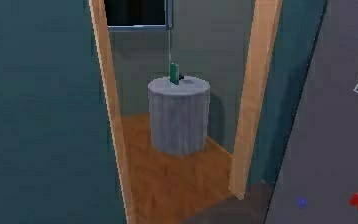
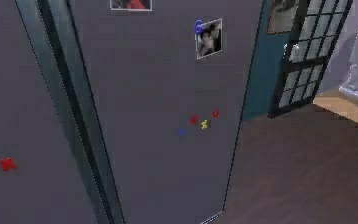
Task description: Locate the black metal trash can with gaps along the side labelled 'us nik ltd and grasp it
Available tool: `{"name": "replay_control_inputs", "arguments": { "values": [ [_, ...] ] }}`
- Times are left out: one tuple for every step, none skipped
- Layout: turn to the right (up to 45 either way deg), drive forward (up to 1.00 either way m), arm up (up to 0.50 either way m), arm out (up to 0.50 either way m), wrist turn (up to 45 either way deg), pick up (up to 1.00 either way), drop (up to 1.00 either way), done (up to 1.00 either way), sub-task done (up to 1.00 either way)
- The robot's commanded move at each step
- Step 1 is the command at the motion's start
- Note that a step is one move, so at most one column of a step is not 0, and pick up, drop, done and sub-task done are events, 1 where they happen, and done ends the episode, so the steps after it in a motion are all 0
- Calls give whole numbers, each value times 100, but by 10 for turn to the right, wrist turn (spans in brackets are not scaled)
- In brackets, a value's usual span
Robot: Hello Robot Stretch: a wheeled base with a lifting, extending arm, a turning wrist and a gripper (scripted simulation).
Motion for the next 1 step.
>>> {"name": "replay_control_inputs", "arguments": {
  "values": [
    [0,85,0,0,0,0,0,0,0]
  ]
}}
